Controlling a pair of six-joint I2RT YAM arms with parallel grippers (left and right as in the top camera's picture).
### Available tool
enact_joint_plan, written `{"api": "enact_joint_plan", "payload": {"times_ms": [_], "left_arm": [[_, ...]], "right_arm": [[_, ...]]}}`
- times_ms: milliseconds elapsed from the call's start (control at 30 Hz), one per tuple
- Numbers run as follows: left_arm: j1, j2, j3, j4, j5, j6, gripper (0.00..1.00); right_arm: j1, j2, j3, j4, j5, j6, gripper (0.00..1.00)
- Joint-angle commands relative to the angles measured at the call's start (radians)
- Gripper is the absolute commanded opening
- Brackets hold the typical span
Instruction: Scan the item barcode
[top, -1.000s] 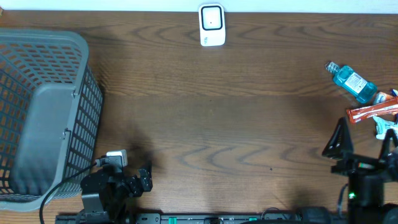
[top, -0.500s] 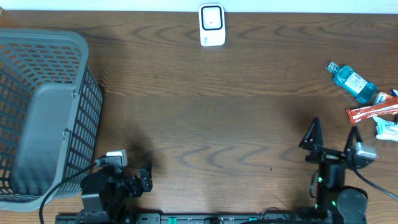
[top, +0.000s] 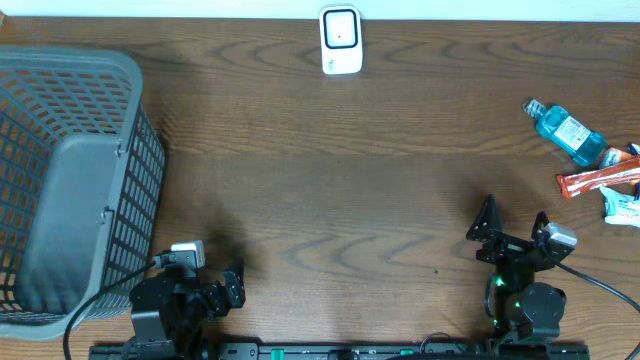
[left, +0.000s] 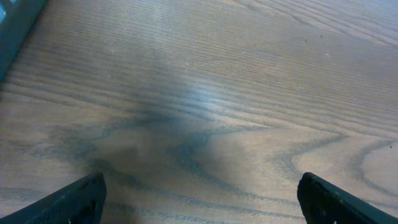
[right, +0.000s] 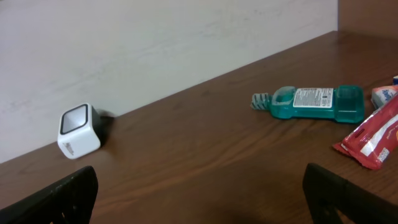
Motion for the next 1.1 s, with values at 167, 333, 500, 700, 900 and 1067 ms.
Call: {"api": "enact_joint_plan", "payload": {"times_ms": [167, 333, 500, 700, 900, 1067], "left_arm": [[-0.004, -0.005, 0.002, -0.009, -0.003, 0.006, 0.98], [-0.004, -0.005, 0.002, -0.008, -0.003, 0.006, 0.98], [-0.004, -0.005, 0.002, -0.009, -0.003, 0.006, 0.98], [-0.017, -0.015, 0.0, 0.061, -0.052, 0.006, 0.98], [-0.056, -0.016, -0.125, 0.6, -0.029, 0.062, 0.98], [-0.071, -0.022, -0.248, 0.943, -0.032, 0.164, 0.98]], "right_arm": [[-0.014, -0.004, -0.005, 0.004, -0.005, 0.016, 0.99], [-0.014, -0.004, -0.005, 0.004, -0.006, 0.016, 0.99], [-0.014, -0.004, -0.005, 0.004, -0.005, 0.016, 0.99], [-0.014, -0.004, -0.005, 0.004, -0.005, 0.016, 0.99], [-0.014, -0.004, -0.005, 0.004, -0.006, 0.016, 0.99], [-0.014, -0.004, -0.005, 0.004, -0.006, 0.016, 0.99]]}}
